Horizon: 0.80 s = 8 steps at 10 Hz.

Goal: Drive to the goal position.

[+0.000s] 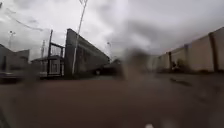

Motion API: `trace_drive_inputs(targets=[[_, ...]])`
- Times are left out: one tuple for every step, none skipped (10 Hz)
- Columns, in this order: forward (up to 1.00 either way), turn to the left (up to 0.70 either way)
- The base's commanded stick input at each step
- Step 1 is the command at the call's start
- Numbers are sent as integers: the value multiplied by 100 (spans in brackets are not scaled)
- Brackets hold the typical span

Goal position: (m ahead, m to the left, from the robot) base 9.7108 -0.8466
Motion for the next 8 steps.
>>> trace_drive_inputs(targets=[[50, -48], [50, -48], [50, -48], [50, -48], [50, -48], [50, -48], [50, -48], [50, -48]])
